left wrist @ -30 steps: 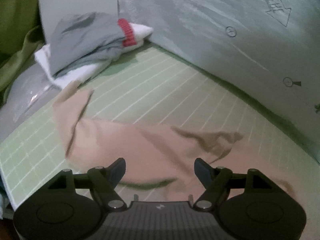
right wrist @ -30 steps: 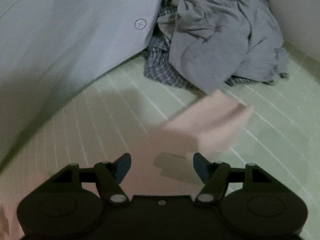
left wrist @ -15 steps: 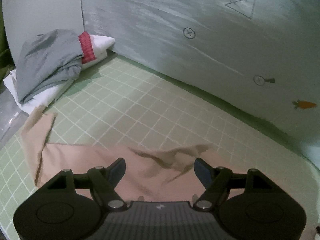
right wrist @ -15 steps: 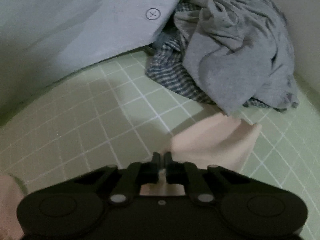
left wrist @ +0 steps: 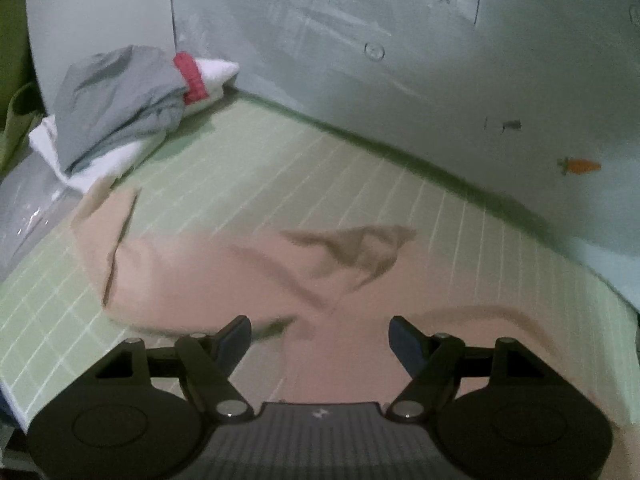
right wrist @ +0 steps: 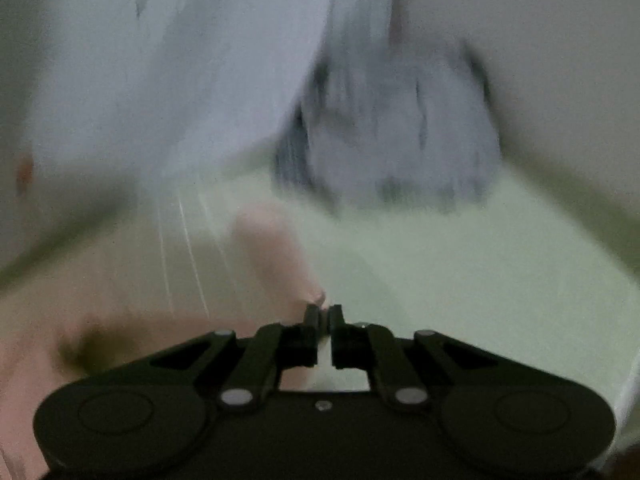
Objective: Fold clothes
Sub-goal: 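Grasp the shirt hem with the right gripper and spread it flat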
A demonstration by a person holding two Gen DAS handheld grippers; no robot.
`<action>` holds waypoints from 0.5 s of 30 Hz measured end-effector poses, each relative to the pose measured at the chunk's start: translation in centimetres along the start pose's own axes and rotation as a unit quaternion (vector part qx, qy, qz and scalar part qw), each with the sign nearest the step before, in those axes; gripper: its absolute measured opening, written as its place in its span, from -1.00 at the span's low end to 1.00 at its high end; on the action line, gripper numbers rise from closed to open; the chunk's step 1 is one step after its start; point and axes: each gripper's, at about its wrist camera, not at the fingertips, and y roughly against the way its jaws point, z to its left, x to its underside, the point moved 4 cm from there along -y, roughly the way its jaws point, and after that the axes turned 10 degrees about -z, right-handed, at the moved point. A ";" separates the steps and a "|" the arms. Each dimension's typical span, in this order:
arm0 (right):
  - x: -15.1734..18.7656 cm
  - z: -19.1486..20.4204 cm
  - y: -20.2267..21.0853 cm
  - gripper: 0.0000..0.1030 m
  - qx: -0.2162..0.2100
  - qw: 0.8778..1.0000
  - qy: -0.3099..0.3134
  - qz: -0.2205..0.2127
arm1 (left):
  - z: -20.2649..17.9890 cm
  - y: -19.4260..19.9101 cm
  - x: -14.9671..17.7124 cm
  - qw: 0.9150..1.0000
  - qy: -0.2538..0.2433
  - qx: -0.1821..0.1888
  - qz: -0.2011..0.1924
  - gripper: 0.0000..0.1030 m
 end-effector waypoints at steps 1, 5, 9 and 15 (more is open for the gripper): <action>1.2 -0.3 -0.1 -0.78 0.000 1.000 -0.003 0.022 | 0.2 0.4 0.3 1.000 -0.003 -0.002 0.001 0.49; 1.2 -1.0 0.3 -0.30 0.006 1.000 0.004 0.023 | 0.8 1.9 1.4 1.000 -0.013 -0.009 0.003 0.49; -0.6 -2.0 -1.1 0.14 -0.002 1.000 -0.018 0.017 | 1.5 3.6 2.3 1.000 -0.017 -0.020 0.004 0.50; -1.0 -2.1 -5.6 0.11 -0.053 0.992 -0.079 0.083 | 1.9 5.3 3.6 0.999 -0.010 -0.031 0.006 0.51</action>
